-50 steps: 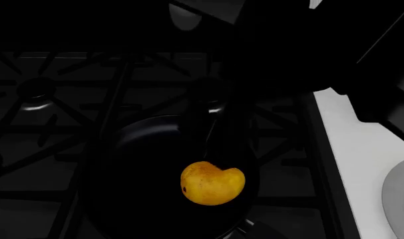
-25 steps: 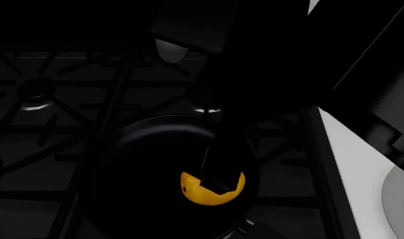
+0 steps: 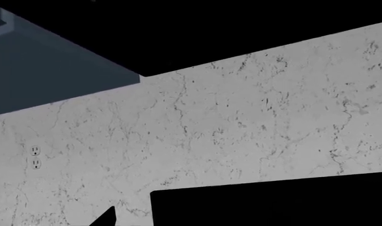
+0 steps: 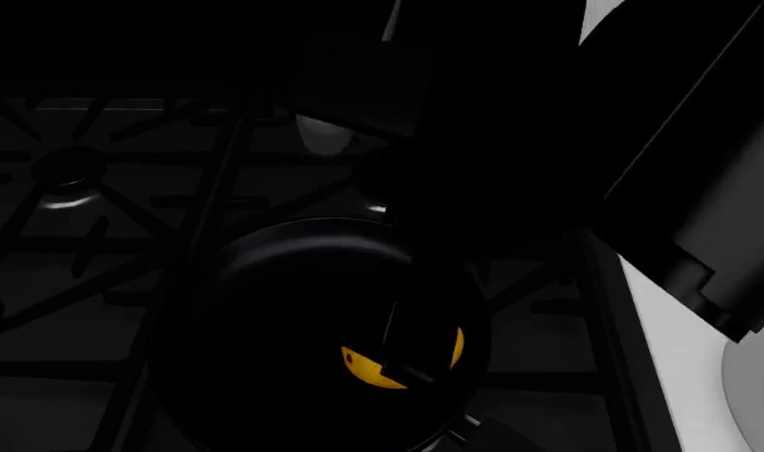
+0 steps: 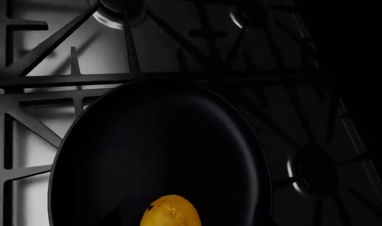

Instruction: Pick the mango from the pan and place it on the plate.

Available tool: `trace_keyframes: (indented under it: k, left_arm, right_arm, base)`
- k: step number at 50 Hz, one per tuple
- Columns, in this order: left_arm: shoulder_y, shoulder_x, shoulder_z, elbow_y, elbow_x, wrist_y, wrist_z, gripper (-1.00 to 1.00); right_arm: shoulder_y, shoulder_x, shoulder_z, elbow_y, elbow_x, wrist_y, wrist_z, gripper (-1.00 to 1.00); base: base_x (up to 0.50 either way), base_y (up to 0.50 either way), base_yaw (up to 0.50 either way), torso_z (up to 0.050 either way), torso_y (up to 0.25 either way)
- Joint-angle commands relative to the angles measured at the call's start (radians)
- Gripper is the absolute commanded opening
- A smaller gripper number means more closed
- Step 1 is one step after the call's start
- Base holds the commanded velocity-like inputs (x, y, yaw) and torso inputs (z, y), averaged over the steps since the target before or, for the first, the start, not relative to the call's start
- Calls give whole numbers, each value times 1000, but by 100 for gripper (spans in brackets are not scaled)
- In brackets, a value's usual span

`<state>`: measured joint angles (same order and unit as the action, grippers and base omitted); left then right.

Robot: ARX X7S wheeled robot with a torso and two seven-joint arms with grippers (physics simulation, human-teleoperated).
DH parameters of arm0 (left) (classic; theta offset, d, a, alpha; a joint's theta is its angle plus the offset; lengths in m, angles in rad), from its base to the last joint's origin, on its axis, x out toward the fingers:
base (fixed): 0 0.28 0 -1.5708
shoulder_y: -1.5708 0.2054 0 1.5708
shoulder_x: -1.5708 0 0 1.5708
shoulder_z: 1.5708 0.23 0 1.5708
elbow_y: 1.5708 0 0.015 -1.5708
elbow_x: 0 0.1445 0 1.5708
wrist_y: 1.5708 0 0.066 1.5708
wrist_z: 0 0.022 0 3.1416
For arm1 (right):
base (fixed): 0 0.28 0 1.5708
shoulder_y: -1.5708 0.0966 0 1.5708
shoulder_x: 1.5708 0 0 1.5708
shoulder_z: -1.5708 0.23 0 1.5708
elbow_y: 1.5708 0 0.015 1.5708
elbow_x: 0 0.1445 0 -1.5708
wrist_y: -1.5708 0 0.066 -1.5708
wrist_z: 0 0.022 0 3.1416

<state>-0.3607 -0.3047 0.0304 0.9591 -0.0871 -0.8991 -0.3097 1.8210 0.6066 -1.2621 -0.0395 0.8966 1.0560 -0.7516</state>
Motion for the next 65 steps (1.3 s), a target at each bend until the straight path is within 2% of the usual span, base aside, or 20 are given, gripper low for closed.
trace_keyframes:
  k: [1,62,63,65]
  left_arm:
    - [-11,1,1,5,-7,-18,-5,100]
    - [50,-1,-37,12,-45,33,-25,100]
    - [99,0,-35,-18,-32,110,-27,100]
    - [59,0,-46,11,-49,41,-25,100]
  right_arm:
    - [-15,-7,-15,15,-15,-13,-3,100]
    - [-59,-27,-80,-9,-38,-12,1,100]
    - [-60,-27,-84,-11,-40,-12,0,100]
    - [-60,-29,-86,-8,-41,-11,-2,100]
  base:
    - [0,0,0,0,0]
    - [0,0,0,0,0]
    - [0,0,0,0,0]
    - [0,0,0,0,0]
